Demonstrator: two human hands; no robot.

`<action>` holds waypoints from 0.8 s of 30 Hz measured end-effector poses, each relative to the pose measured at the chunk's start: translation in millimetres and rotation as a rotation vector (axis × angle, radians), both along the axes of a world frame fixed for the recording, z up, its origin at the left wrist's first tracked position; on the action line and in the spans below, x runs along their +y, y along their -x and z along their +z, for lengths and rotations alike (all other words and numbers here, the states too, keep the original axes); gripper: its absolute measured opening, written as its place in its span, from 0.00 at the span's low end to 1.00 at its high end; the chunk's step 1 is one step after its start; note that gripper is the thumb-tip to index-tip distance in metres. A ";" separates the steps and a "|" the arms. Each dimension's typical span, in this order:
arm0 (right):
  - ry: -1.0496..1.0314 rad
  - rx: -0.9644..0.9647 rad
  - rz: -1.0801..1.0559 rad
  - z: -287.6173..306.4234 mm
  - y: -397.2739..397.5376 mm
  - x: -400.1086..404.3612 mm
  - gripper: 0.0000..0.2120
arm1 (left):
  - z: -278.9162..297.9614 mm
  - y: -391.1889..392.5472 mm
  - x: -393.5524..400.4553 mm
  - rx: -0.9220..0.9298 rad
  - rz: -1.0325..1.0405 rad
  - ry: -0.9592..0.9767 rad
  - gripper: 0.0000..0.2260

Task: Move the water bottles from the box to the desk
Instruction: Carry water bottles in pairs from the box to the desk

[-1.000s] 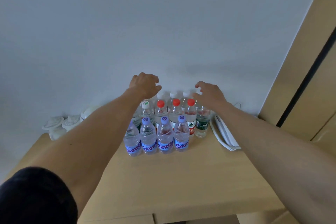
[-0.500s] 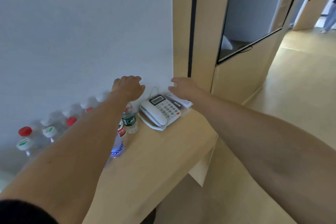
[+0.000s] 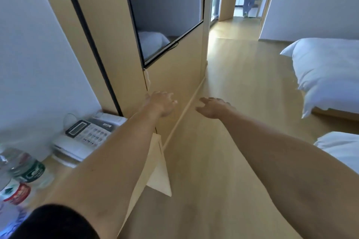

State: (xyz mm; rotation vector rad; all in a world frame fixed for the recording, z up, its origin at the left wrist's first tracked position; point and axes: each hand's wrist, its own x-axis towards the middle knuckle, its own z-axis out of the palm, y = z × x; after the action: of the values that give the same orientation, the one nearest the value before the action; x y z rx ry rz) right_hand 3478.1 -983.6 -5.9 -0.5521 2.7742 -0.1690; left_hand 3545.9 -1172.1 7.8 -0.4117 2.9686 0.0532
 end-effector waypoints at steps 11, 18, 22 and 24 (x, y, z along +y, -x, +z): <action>-0.155 -0.152 -0.325 -55.8 75.0 199.7 0.31 | -60.1 142.6 193.4 -0.122 -0.297 -0.004 0.26; -0.148 -0.216 -0.441 -89.9 103.9 258.1 0.32 | -93.7 197.6 249.1 -0.215 -0.389 -0.032 0.28; -0.109 -0.210 -0.488 -104.9 132.9 270.8 0.33 | -108.4 239.8 259.8 -0.240 -0.398 -0.039 0.28; -0.095 -0.202 -0.502 -109.9 154.7 276.7 0.33 | -115.0 265.0 261.9 -0.231 -0.408 -0.041 0.28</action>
State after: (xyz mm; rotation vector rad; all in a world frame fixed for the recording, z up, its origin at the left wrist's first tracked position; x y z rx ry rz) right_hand 3323.4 -706.9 -115.8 0.1843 2.6464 -0.1885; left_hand 3280.9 -910.1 -107.2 0.1845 2.7541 0.0193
